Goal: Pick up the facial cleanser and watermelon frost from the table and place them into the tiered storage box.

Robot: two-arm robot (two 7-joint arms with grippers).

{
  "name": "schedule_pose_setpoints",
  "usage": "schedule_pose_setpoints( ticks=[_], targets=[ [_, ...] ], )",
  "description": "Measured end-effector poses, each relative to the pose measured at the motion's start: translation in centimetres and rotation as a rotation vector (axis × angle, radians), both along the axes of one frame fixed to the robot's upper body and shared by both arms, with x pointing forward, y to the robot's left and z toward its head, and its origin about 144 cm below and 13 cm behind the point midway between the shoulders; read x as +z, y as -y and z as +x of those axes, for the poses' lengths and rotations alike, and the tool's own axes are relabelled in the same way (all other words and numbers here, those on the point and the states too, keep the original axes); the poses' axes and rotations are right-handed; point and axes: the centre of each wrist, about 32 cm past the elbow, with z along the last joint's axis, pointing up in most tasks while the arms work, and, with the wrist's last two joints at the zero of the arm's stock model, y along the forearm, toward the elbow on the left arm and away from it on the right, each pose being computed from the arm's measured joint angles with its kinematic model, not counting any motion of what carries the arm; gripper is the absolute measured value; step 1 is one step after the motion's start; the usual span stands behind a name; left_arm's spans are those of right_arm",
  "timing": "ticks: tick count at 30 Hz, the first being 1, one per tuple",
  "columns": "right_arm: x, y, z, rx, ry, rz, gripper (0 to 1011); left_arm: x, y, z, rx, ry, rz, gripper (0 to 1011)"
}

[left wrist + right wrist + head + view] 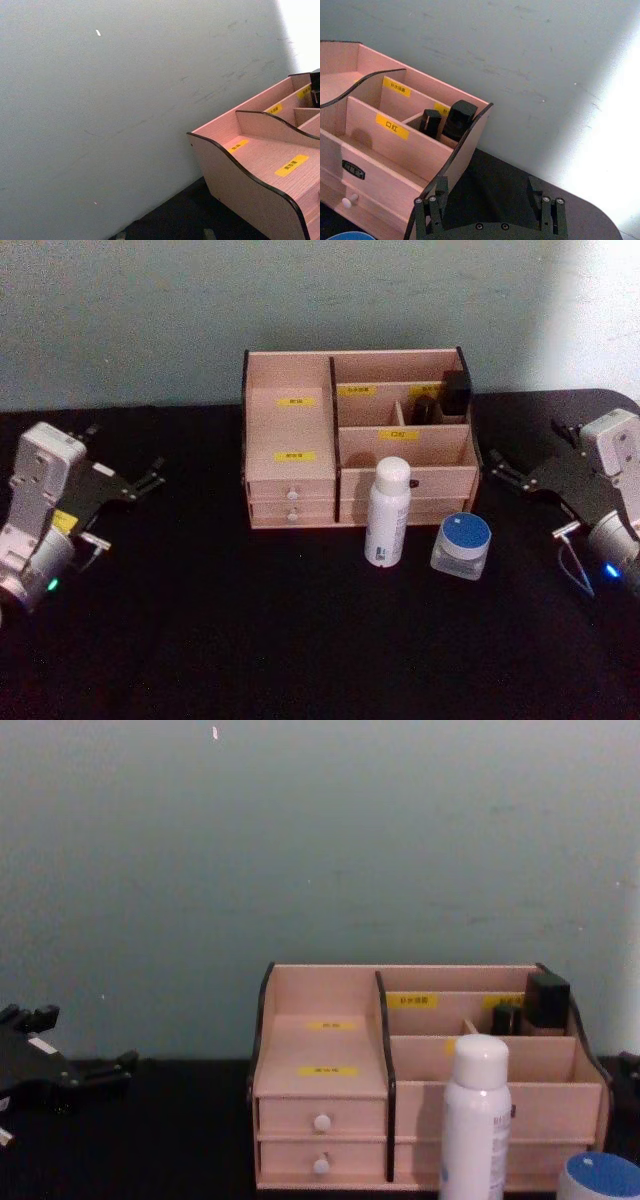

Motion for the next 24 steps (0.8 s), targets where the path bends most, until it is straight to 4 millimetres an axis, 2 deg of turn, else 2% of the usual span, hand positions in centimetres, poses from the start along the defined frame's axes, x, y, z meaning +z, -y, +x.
schedule_pose_setpoints(
  ticks=[7, 12, 24],
  targets=[
    [0.7, 0.7, -0.5, -0.002, 0.028, 0.029, 1003, 0.0, 0.0, 0.0, 0.0, 0.0, 0.0, 1001],
    [1.6, 1.2, -1.7, 0.029, 0.052, 0.043, 1002, 0.0, 0.0, 0.0, 0.0, 0.0, 0.0, 1001],
    [2.7, 0.6, -5.0, 0.246, 0.037, 0.083, 1002, 0.0, 0.0, 0.0, 0.0, 0.0, 0.0, 1001]
  ],
)
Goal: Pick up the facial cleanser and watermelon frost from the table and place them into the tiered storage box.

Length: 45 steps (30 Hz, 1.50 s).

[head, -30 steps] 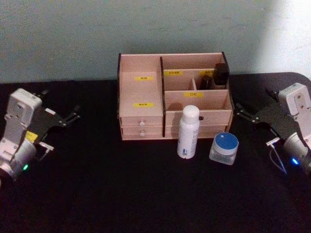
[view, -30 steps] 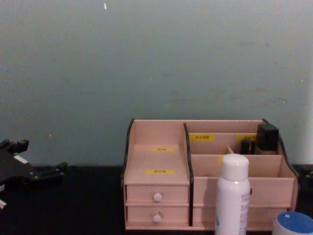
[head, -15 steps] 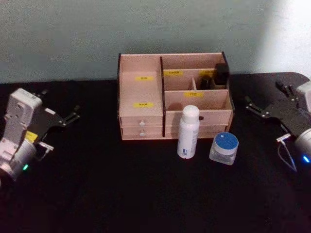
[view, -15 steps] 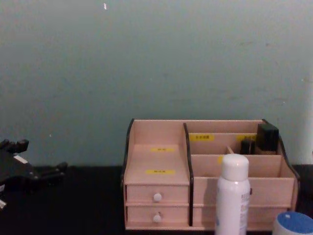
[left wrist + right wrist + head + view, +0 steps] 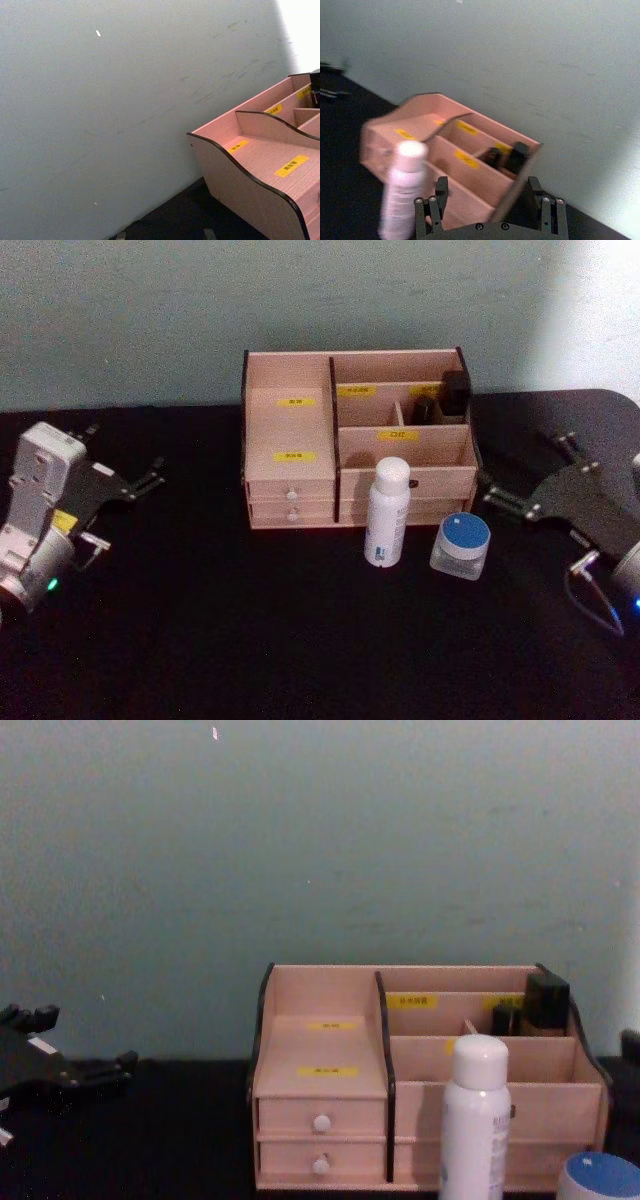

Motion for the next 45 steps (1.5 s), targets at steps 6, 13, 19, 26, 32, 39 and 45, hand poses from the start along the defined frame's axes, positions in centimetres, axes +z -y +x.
schedule_pose_setpoints(
  ticks=[6, 13, 19, 26, 32, 39, 45],
  targets=[
    [-0.3, -1.0, -0.5, 0.097, -0.035, 0.024, 1002, 0.0, 0.0, 0.0, 0.0, 0.0, 0.0, 1001],
    [-1.2, -2.3, -0.5, 0.175, -0.094, 0.055, 1002, 0.0, 0.0, 0.0, 0.0, 0.0, 0.0, 1001],
    [-1.9, -3.0, 0.0, 0.205, -0.145, 0.074, 1002, 0.0, 0.0, 0.0, 0.0, 0.0, 0.0, 1001],
    [-2.6, -3.6, 0.8, 0.22, -0.184, 0.085, 1002, 0.0, 0.0, 0.0, 0.0, 0.0, 0.0, 1002],
    [-3.4, -4.1, 1.8, 0.214, -0.211, 0.092, 1003, 0.0, 0.0, 0.0, 0.0, 0.0, 0.0, 1001],
    [-4.0, -4.6, 2.9, 0.208, -0.229, 0.098, 1003, 0.0, 0.0, 0.0, 0.0, 0.0, 0.0, 1001],
    [-4.2, -4.9, 3.6, 0.206, -0.233, 0.108, 1003, 0.0, 0.0, 0.0, 0.0, 0.0, 0.0, 1001]
  ],
)
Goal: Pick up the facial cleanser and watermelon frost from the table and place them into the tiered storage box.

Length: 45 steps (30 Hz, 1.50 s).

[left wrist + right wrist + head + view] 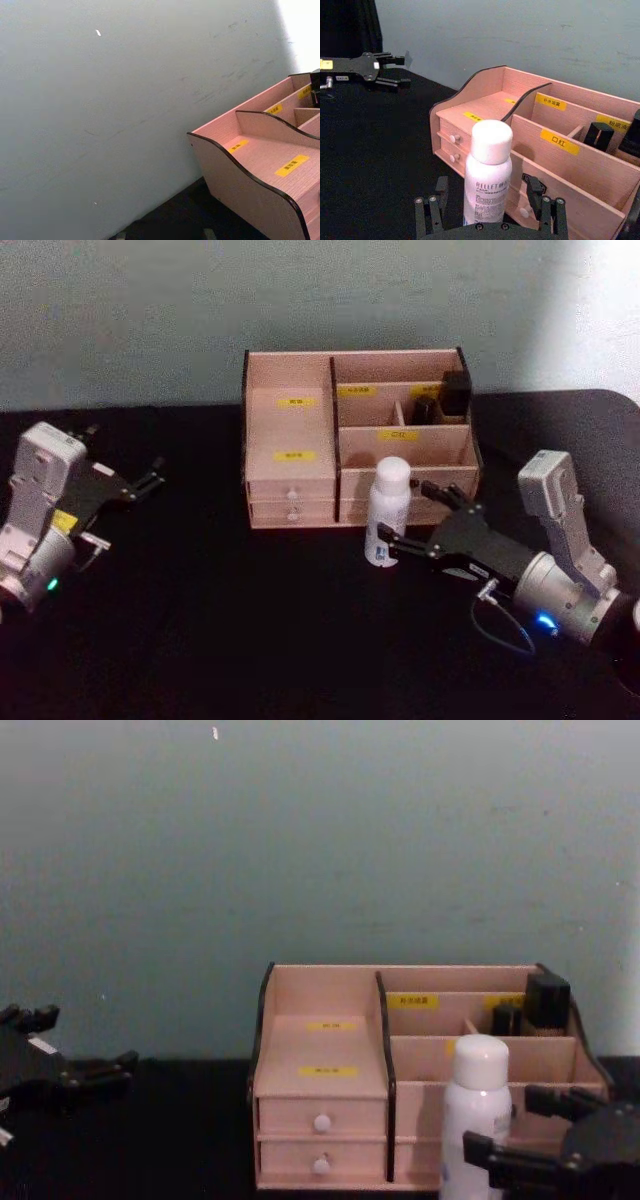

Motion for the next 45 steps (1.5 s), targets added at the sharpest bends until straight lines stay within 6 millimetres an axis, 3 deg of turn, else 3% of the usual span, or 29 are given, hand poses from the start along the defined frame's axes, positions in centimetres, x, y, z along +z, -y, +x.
schedule_pose_setpoints(
  ticks=[22, 45],
  targets=[
    [-0.4, -1.2, 1.8, 0.005, -0.022, 0.018, 1003, 0.0, 0.0, 0.0, 0.0, 0.0, 0.0, 1001],
    [-0.6, -1.4, 2.2, 0.011, -0.034, 0.018, 1003, 0.0, 0.0, 0.0, 0.0, 0.0, 0.0, 1001]
  ],
)
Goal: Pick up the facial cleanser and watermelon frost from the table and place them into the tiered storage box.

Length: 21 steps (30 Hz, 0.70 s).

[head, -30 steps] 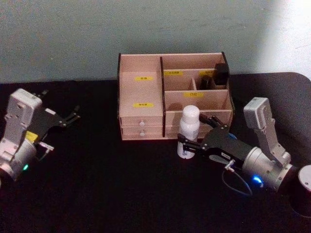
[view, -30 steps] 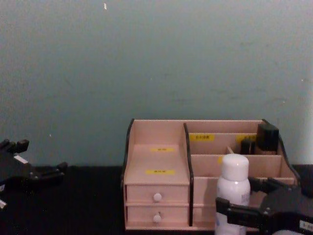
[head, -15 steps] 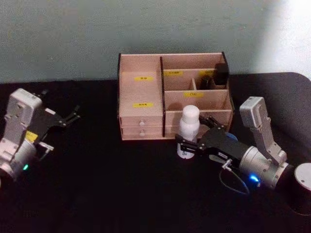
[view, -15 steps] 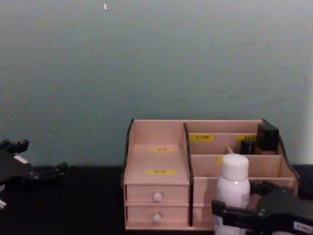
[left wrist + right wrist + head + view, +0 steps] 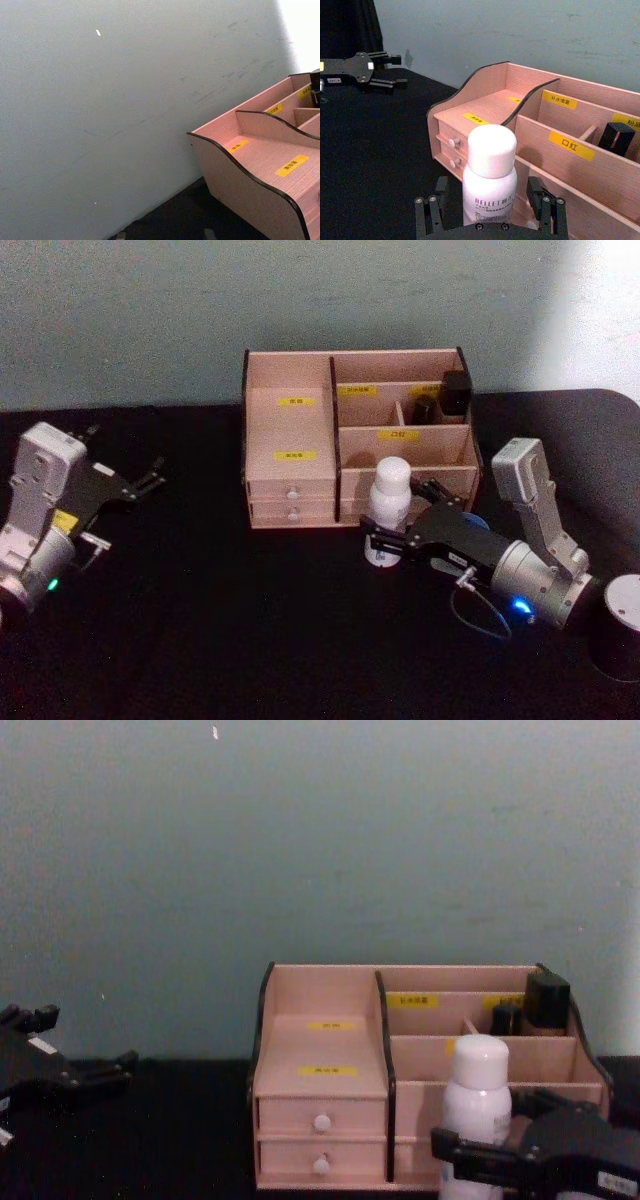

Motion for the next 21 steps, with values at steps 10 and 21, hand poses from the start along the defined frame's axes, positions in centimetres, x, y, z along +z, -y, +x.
schedule_pose_setpoints(
  ticks=[10, 21],
  targets=[
    [-0.02, 0.03, -0.02, 0.0, -0.001, -0.001, 891, 0.0, 0.0, 0.0, 0.0, 0.0, 0.0, 1001],
    [-0.03, 0.02, -0.06, -0.001, 0.0, 0.0, 596, 0.01, 0.0, 0.0, 0.0, 0.0, 0.0, 1001]
  ],
)
